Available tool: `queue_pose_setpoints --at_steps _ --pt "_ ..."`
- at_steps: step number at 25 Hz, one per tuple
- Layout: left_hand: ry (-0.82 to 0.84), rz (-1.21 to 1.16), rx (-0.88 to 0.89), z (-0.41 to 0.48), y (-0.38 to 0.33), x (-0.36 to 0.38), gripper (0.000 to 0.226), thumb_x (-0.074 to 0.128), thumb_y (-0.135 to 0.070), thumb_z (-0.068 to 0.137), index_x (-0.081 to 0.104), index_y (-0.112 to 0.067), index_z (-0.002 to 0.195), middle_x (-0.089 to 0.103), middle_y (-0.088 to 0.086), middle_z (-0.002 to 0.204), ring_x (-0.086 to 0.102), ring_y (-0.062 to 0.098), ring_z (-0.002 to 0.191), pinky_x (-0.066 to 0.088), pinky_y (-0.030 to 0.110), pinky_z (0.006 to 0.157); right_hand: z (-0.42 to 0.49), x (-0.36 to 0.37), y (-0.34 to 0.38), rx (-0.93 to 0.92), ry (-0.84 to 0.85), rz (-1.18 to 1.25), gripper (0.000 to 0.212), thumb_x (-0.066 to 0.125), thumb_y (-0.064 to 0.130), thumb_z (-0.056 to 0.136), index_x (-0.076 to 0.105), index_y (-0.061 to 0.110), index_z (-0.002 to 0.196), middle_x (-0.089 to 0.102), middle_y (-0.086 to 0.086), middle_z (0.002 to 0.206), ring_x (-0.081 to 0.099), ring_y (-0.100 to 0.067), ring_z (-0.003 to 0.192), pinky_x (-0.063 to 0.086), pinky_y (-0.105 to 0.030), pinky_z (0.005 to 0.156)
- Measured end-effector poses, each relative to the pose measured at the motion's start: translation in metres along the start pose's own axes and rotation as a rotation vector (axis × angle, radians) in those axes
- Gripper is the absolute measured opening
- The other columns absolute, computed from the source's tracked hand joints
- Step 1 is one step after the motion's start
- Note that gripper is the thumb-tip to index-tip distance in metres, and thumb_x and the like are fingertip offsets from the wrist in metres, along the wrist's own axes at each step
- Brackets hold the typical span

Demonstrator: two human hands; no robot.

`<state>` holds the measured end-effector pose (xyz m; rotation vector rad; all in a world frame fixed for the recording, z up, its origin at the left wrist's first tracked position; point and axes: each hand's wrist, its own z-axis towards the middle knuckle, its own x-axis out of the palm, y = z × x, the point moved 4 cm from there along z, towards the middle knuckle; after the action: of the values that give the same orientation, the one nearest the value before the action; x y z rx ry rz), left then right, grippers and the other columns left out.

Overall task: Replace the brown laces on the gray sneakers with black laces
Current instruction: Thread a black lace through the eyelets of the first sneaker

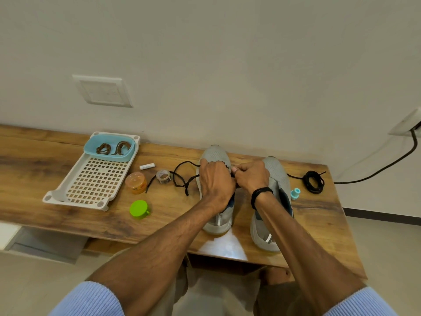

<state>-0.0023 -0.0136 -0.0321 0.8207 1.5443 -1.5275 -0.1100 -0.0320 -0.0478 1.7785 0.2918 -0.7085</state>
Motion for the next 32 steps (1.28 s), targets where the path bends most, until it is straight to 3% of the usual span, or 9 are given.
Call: queue_pose_setpoints --at_steps 4,6,9,12,17,20,24,27,32 --pt "-0.013 -0.081 -0.072 0.006 0.007 0.002 0.032 0.061 -0.026 0.090 0.051 -0.015 0.061 0.041 -0.002 0.060 0.040 0.019 0.088 0.042 0.035 0.087 0.001 0.005 -0.001 -0.007 0.009 0.038 0.019 0.071 0.026 0.088 0.075 0.026 0.069 0.068 0.003 0.069 0.066 -0.016 0.078 0.052 -0.026 0.068" --pt "0.003 -0.115 -0.088 0.010 0.011 0.003 0.029 0.061 -0.025 0.087 0.057 -0.012 0.061 0.046 0.001 0.059 0.040 0.019 0.085 0.044 0.037 0.085 0.001 0.005 -0.001 -0.028 0.009 0.048 0.019 0.071 0.025 0.088 0.075 0.026 0.069 0.069 0.003 0.070 0.066 -0.015 0.076 0.054 -0.028 0.069" --pt "0.050 -0.189 -0.087 0.023 0.022 0.004 0.023 0.065 -0.020 0.081 0.069 -0.012 0.060 0.065 0.008 0.063 0.060 0.022 0.082 0.054 0.040 0.071 0.007 0.005 -0.003 -0.057 0.075 0.007 0.019 0.069 0.024 0.090 0.078 0.011 0.081 0.072 -0.005 0.075 0.065 -0.017 0.073 0.055 -0.034 0.071" --pt "0.108 -0.210 -0.089 0.031 0.028 0.000 0.011 0.071 -0.016 0.080 0.080 -0.017 0.075 0.075 0.002 0.078 0.069 0.016 0.082 0.058 0.031 0.069 0.017 0.012 -0.013 0.034 0.223 0.120 0.027 0.063 0.015 0.093 0.070 -0.008 0.081 0.067 -0.013 0.071 0.065 -0.022 0.065 0.060 -0.041 0.074" --pt "0.069 -0.174 -0.041 0.030 0.032 0.007 0.010 0.069 -0.013 0.082 0.079 -0.017 0.080 0.075 -0.002 0.084 0.066 0.019 0.095 0.058 0.035 0.081 0.015 0.021 -0.016 0.052 0.234 0.096 0.023 0.065 0.003 0.086 0.065 0.008 0.064 0.063 -0.007 0.060 0.060 -0.020 0.057 0.056 -0.037 0.064" --pt "0.053 -0.196 -0.033 0.030 0.033 0.011 0.008 0.072 -0.015 0.084 0.080 -0.015 0.084 0.076 -0.001 0.085 0.068 0.017 0.090 0.058 0.033 0.083 0.013 0.021 -0.013 0.057 0.181 0.095 0.023 0.067 0.006 0.085 0.063 0.019 0.066 0.068 -0.004 0.073 0.067 -0.024 0.073 0.060 -0.042 0.071" --pt "0.069 -0.153 0.028 0.027 0.025 0.003 0.017 0.067 -0.015 0.084 0.077 -0.017 0.098 0.074 0.001 0.096 0.065 0.019 0.098 0.054 0.032 0.088 0.009 0.018 -0.002 0.007 0.124 -0.096 0.037 0.056 0.011 0.088 0.044 0.018 0.054 0.048 0.000 0.057 0.045 -0.017 0.054 0.037 -0.026 0.050" --pt "-0.026 -0.053 -0.001 0.015 0.018 -0.016 0.036 0.063 -0.023 0.081 0.059 -0.012 0.115 0.054 0.011 0.114 0.051 0.028 0.106 0.047 0.036 0.088 0.005 0.022 0.004 -0.037 0.199 -0.154 0.037 0.053 0.014 0.090 0.039 0.017 0.056 0.041 0.001 0.055 0.036 -0.016 0.051 0.028 -0.027 0.049" --pt "0.167 0.317 0.029 -0.010 0.011 -0.018 0.026 0.060 -0.039 0.076 0.044 -0.021 0.066 0.058 0.000 0.074 0.053 0.022 0.078 0.040 0.037 0.083 0.011 0.022 0.006 -0.119 0.261 -0.155 0.037 0.049 0.007 0.088 0.038 0.018 0.054 0.041 -0.001 0.054 0.038 -0.016 0.051 0.030 -0.027 0.048"
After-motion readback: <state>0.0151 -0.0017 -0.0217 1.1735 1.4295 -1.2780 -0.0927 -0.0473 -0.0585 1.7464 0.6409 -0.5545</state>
